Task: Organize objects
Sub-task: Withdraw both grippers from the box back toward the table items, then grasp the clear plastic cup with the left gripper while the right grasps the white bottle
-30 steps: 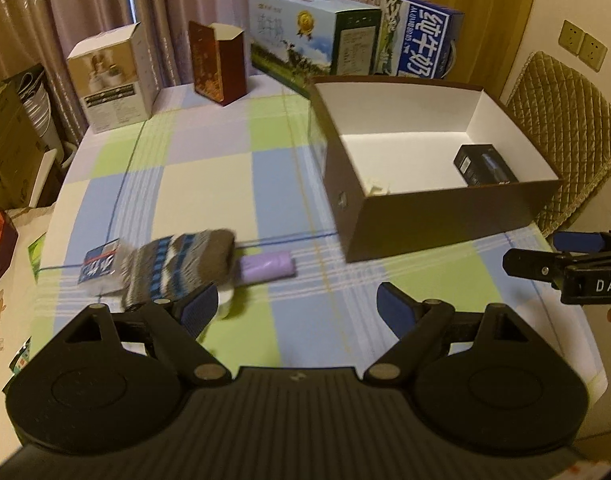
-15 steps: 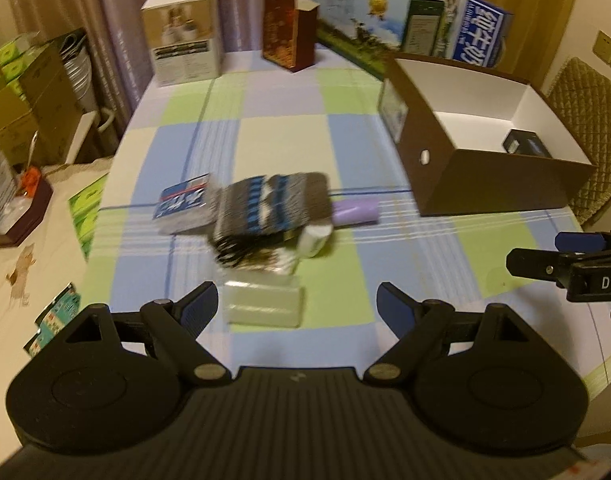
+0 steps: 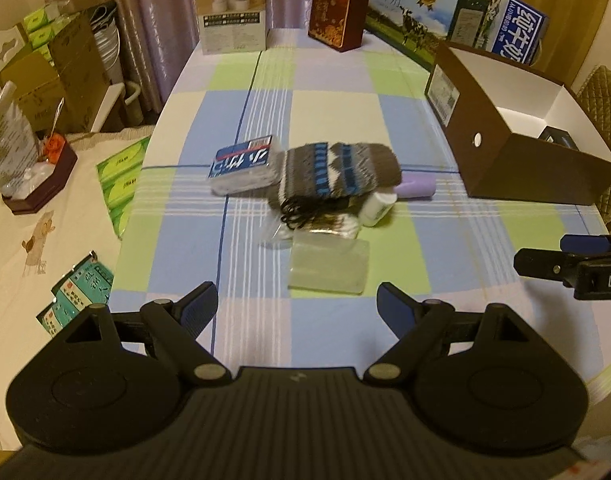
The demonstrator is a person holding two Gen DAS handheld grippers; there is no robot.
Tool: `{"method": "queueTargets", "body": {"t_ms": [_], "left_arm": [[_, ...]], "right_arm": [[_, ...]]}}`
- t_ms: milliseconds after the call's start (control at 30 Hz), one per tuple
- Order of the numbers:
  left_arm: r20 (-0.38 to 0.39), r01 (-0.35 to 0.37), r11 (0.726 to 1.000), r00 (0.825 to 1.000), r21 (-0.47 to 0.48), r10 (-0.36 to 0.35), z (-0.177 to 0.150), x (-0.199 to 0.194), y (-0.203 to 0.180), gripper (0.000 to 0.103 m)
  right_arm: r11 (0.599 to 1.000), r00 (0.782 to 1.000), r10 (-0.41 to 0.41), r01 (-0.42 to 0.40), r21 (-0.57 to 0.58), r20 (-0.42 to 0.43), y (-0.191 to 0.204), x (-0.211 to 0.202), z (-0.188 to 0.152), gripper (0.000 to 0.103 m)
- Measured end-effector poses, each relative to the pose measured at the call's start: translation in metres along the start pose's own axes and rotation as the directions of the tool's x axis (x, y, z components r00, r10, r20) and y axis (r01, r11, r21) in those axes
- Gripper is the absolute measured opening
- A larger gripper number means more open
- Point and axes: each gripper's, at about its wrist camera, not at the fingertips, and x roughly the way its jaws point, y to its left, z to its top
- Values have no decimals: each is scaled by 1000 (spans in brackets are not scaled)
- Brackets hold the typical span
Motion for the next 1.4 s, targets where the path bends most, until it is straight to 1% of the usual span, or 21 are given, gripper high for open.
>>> {"method": "queueTargets", "body": {"t_ms": [200,400,633,733,900,1033,1233,1400], "left_arm": [[-8,28,1000,1000,5,-28,-6,18,4,84],[1,71,997,997,41,-71,-7,42,-4,84],[-17,92,991,996,92,-91,1,77,-16,84],[-20,89,989,996,120,-88,3,91,-22,84],[-25,81,989,997,126,-79,8,112,-24,80],[-21,75,988,997,133,-72,8,119,-25,70],[-5,92,989,996,112,-92,4,115,-18,68],[-5,63,994,998,90,-63,-3,102,-1,68]], "right_arm": [[999,1000,-10,10,34,-11,0,12,-3,101],[998,1000,-18,19,63,-13,-5,18,-7,101],[992,998,-62,63,112,-17,-22,24,-5,101],[988,997,-80,82,131,-21,-30,26,-4,101],[985,996,-90,93,145,-27,-39,30,-2,101],[987,996,-81,84,138,-27,-38,35,1,101],[994,999,-31,31,107,-9,-29,45,8,101],[999,1000,16,-16,36,17,-12,56,15,100]]}}
